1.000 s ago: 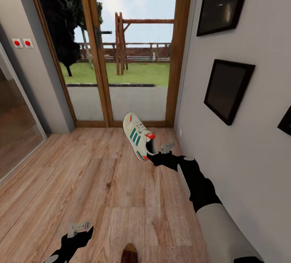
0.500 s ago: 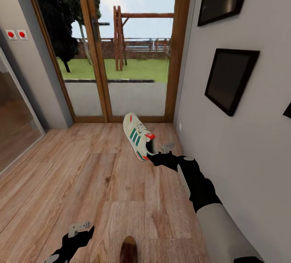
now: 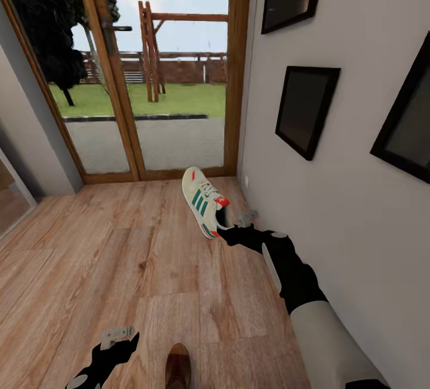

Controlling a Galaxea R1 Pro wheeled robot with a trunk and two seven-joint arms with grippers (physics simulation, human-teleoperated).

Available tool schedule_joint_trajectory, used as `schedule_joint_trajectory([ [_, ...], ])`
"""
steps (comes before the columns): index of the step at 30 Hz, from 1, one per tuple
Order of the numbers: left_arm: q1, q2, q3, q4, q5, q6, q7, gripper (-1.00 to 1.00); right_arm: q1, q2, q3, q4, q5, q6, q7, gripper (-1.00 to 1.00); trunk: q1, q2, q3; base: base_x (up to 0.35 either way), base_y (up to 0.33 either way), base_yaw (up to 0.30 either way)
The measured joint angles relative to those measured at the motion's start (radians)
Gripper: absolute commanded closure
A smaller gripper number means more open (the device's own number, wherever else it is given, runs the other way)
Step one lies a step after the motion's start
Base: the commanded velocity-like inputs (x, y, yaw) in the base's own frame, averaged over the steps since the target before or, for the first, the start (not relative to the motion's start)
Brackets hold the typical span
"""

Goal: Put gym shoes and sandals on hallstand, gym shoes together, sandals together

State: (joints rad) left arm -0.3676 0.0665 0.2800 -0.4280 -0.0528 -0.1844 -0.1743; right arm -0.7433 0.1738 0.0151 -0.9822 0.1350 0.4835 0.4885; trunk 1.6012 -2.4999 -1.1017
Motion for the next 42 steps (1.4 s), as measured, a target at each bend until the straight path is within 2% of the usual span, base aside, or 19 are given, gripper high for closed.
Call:
schedule_joint_trajectory([
  [5,0.000,0.000,0.000,-0.002,0.001,0.000,0.000,-1.00,0.000,0.000,0.000,0.000,0.000,0.000,0.000,1.00,0.000,0.000,0.000,-0.168,0.000,-0.067],
  [13,0.000,0.000,0.001,0.002,0.000,0.000,0.000,-1.00,0.000,0.000,0.000,0.002,-0.001,0.000,0.000,1.00,0.000,0.000,0.000,-0.010,0.000,-0.013],
  [24,0.000,-0.001,0.000,0.008,-0.001,0.000,0.000,-1.00,0.000,0.000,0.002,0.005,-0.001,0.000,0.000,1.00,0.000,0.000,0.000,0.000,0.000,-0.127],
  [35,0.000,-0.005,0.002,0.011,0.000,0.002,-0.001,-1.00,0.000,0.000,0.002,0.005,0.001,-0.001,0.000,1.00,0.005,-0.003,-0.046,0.000,0.000,-0.004],
  [37,0.000,-0.017,0.001,0.011,0.001,0.003,0.001,-1.00,0.000,0.000,0.002,0.005,0.001,-0.001,0.000,1.00,0.005,-0.003,-0.056,0.000,0.000,0.000],
  [38,-0.001,-0.050,0.000,0.010,-0.003,0.004,0.002,-1.00,0.000,0.000,0.002,0.005,0.001,0.000,0.000,1.00,0.006,-0.003,-0.061,0.000,0.000,0.000],
  [41,-0.003,-0.098,-0.013,0.004,-0.020,0.005,0.024,-1.00,0.000,0.000,0.002,0.005,0.001,-0.001,0.000,1.00,0.007,-0.004,-0.075,0.000,0.000,0.000],
  [42,-0.004,-0.115,-0.025,0.002,-0.036,0.006,0.050,-1.00,0.000,0.000,0.002,0.005,-0.001,0.000,0.000,1.00,0.007,-0.004,-0.076,0.000,0.000,0.000],
])
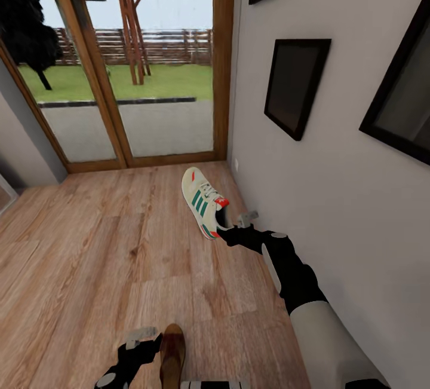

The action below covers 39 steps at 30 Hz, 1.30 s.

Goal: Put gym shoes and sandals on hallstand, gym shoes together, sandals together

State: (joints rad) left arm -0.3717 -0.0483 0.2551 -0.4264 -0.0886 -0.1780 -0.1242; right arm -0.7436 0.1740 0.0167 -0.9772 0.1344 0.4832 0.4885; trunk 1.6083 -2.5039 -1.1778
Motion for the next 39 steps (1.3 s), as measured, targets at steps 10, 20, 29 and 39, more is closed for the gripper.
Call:
schedule_joint_trajectory([
  [10,-0.005,-0.058,-0.058,-0.004,-0.064,0.013,0.156,-1.00,0.000,0.000,0.000,0.000,0.000,0.000,0.000,1.00,0.000,0.000,-0.005,0.000,0.000,0.000],
  [20,-0.005,-0.061,-0.060,-0.002,-0.065,0.014,0.163,-1.00,0.000,0.000,0.000,0.000,0.002,0.000,0.000,1.00,0.004,-0.002,-0.043,0.000,0.000,0.000],
  [29,-0.005,-0.058,-0.060,-0.002,-0.064,0.014,0.164,-1.00,0.000,0.000,0.000,0.000,0.002,0.000,0.000,1.00,0.008,-0.004,-0.091,0.000,0.000,0.000],
  [39,-0.004,-0.057,-0.062,-0.004,-0.066,0.009,0.163,-1.00,0.000,0.000,0.000,0.000,0.000,0.000,0.000,1.00,0.008,-0.004,-0.106,-0.004,0.000,0.000],
])
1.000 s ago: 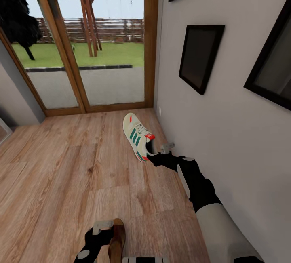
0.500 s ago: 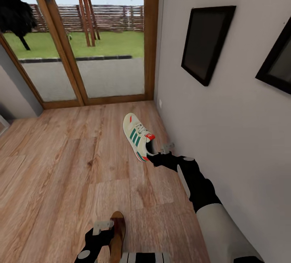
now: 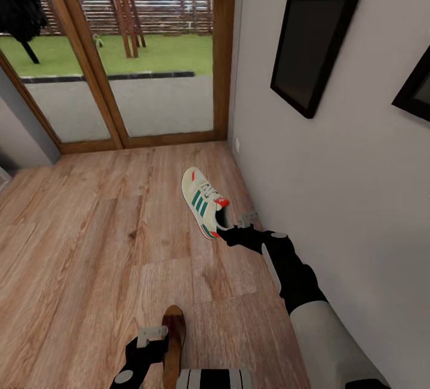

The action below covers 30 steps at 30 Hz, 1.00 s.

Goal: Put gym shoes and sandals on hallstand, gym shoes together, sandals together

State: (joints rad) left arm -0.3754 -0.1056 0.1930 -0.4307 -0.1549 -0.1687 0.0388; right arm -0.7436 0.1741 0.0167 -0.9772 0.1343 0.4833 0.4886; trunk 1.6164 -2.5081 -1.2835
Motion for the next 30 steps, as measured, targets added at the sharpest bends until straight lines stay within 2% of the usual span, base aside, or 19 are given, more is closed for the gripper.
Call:
schedule_joint_trajectory([
  [10,0.000,0.001,-0.001,0.001,0.000,-0.004,0.002,-1.00,0.000,0.000,0.000,-0.001,0.000,0.000,0.000,1.00,0.000,0.000,-0.002,-0.217,0.000,0.000],
  [20,0.000,0.001,-0.001,0.001,0.000,0.000,-0.001,-1.00,0.000,0.000,0.000,-0.001,0.000,0.000,0.000,1.00,0.000,0.000,-0.002,-0.023,0.000,-0.010],
  [30,0.000,0.001,-0.001,0.001,0.000,0.001,-0.001,-1.00,0.000,0.000,0.000,-0.002,0.000,0.000,0.000,1.00,0.000,0.000,-0.009,-0.001,0.000,-0.165],
])
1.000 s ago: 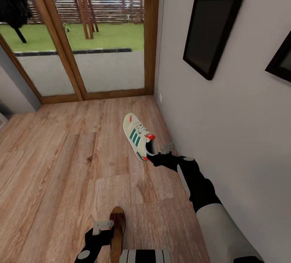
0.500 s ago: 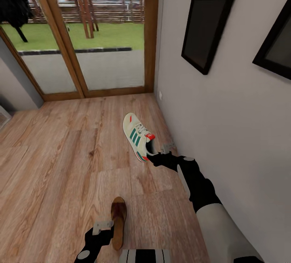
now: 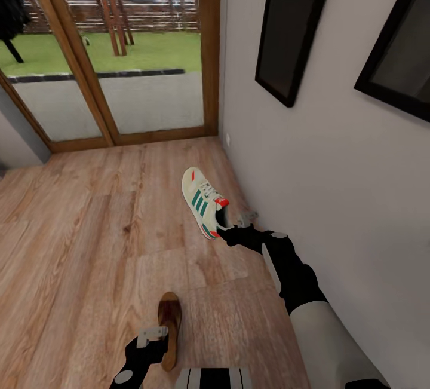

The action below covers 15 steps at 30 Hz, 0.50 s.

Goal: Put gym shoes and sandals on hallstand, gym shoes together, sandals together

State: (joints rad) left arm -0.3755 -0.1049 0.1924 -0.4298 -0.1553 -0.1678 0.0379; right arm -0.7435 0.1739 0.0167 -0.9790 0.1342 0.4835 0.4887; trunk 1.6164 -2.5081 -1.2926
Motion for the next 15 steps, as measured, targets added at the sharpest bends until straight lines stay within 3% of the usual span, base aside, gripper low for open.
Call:
schedule_joint_trajectory([
  [7,0.000,0.000,0.000,0.000,0.000,0.002,0.000,-1.00,0.000,0.000,0.000,0.000,0.000,0.000,0.000,1.00,0.000,0.000,-0.001,0.000,0.000,-0.024],
  [15,0.000,0.000,-0.001,-0.001,-0.001,0.003,-0.001,-1.00,0.000,0.000,0.000,0.000,0.002,-0.001,0.000,1.00,0.004,-0.002,-0.039,0.000,0.000,-0.001],
])
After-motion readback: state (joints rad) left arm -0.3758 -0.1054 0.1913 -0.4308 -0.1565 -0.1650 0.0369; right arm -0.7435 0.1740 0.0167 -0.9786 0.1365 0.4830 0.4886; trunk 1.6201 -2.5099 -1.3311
